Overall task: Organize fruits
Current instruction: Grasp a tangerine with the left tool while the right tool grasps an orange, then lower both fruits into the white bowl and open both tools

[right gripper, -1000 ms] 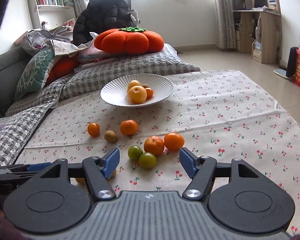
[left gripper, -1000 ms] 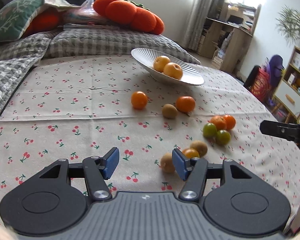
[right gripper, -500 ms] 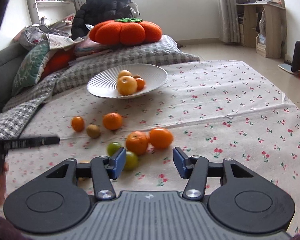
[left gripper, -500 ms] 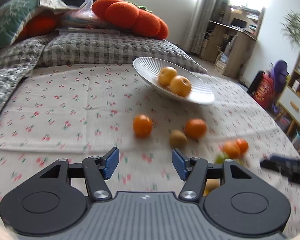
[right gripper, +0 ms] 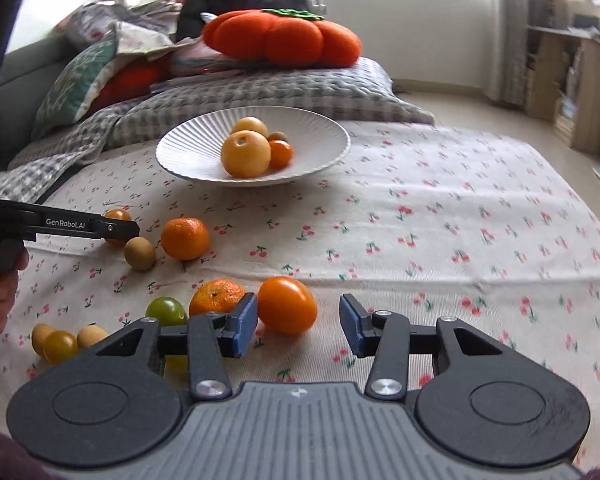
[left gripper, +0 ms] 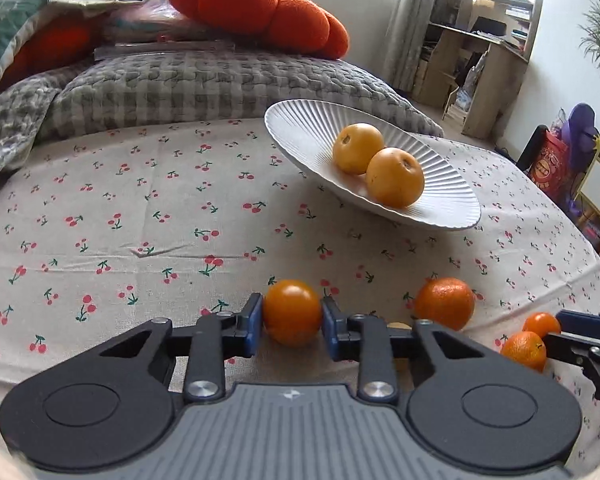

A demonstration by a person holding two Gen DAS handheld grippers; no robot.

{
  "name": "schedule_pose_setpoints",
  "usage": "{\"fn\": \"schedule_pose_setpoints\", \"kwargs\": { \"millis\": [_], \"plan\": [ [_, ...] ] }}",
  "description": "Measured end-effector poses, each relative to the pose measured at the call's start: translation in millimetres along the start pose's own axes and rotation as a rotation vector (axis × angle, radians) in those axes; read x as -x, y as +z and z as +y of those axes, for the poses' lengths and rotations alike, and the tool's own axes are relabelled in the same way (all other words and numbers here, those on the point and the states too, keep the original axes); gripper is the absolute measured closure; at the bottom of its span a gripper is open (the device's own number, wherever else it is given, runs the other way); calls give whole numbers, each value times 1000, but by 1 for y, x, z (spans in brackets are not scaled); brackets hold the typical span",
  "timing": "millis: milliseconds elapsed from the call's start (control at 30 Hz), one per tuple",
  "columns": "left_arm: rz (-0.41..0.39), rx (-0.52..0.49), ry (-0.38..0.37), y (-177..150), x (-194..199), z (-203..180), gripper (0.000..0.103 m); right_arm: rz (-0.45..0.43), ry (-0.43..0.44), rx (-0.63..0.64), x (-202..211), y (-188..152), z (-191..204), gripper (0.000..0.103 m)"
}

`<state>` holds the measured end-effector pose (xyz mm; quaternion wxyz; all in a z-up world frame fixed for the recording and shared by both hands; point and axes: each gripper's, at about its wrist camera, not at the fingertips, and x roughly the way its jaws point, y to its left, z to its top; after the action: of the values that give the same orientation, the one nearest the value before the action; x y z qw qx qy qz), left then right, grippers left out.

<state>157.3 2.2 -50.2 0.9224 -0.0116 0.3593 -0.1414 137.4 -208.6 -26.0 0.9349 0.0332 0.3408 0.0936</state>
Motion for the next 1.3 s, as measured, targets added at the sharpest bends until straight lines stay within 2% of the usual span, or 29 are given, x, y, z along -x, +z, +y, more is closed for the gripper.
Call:
{"fn": "schedule_pose_setpoints", "kwargs": {
  "millis": [100,267,633,1067,1167,1300],
  "plan": [
    [5,21,-2,3,0,3,86,6,23,7,-4,2,1,63],
    [4,22,4,2,5,4,86,25,37,1,-9,2,3,73],
    [-23,19,-18,8,21,0,86,11,27,-59,-8,5,-3,74],
    [-87,-58,-66,59,25,-34,86,-60,49,-94,-2,34,-20,74],
    [-100,-93,-81,73,18,-47,86,-70,64,-93,-8,44,-20,74],
    [-79,-121,-108,95,-2,-61,86,-86,87,-86,-19,58,-18,74]
  ]
}}
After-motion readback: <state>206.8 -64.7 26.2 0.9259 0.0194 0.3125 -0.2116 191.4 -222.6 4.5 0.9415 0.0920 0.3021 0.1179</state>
